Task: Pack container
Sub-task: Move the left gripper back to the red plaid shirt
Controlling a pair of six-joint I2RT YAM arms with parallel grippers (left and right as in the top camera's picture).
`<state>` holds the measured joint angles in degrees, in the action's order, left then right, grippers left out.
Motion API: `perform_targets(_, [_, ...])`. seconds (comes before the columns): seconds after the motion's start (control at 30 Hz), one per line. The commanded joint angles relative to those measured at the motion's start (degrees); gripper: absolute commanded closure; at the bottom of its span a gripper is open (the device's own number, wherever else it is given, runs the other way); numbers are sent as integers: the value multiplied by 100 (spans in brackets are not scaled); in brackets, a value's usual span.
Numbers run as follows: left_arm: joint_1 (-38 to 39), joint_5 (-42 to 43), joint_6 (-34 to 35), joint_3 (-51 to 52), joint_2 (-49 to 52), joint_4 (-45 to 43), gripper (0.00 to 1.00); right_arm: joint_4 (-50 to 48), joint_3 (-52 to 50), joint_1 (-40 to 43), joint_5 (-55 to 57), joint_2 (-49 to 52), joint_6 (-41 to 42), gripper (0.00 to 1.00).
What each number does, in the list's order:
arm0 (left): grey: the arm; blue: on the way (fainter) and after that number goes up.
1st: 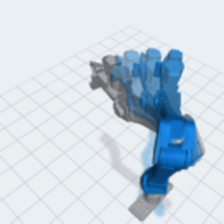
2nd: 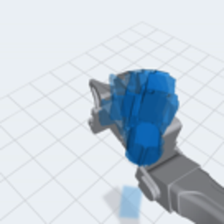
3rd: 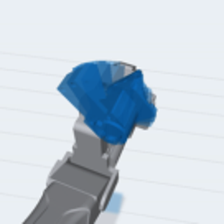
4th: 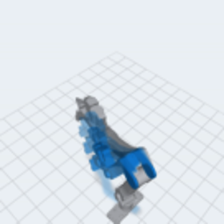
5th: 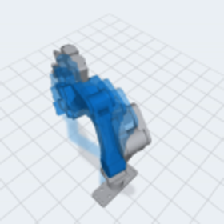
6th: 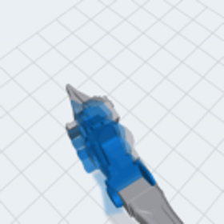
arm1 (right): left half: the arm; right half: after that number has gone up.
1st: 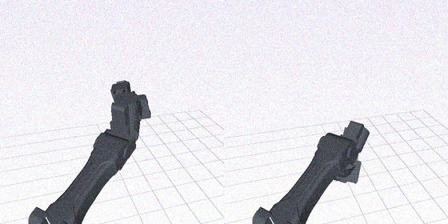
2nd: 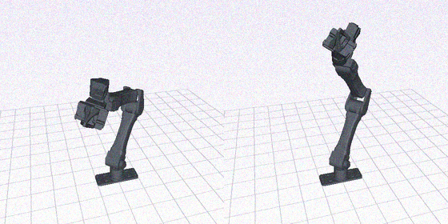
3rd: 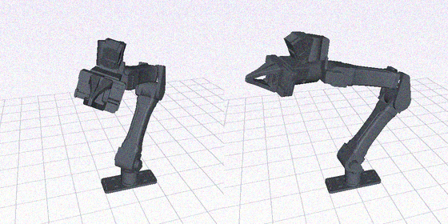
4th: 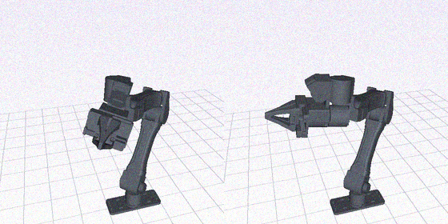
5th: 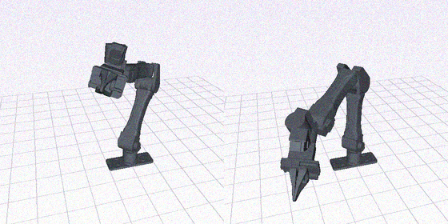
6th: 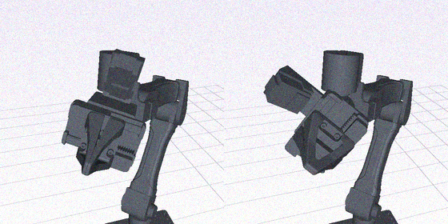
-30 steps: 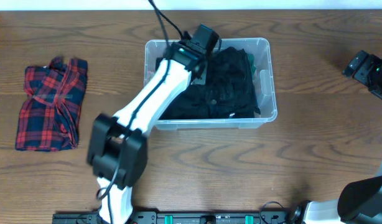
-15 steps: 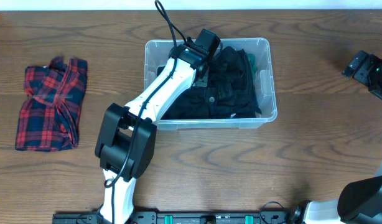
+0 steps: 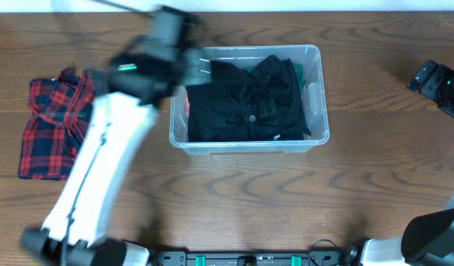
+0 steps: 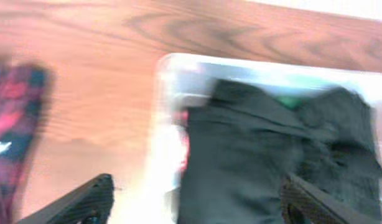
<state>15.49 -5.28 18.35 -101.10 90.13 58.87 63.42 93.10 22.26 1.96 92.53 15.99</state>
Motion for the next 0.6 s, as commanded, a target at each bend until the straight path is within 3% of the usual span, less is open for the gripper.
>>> perform_targets(0.0, [-933,684,105,-17,-127,295,10,7,-11,22,17,17,72,1])
perform_targets(0.27, [-3637,2789,321,455,-144,417,6,7,-11,22,17,17,70,1])
perform_targets(0.57, [-5869,4391,334,2319,-146,-581,5,7,-11,22,17,17,70,1])
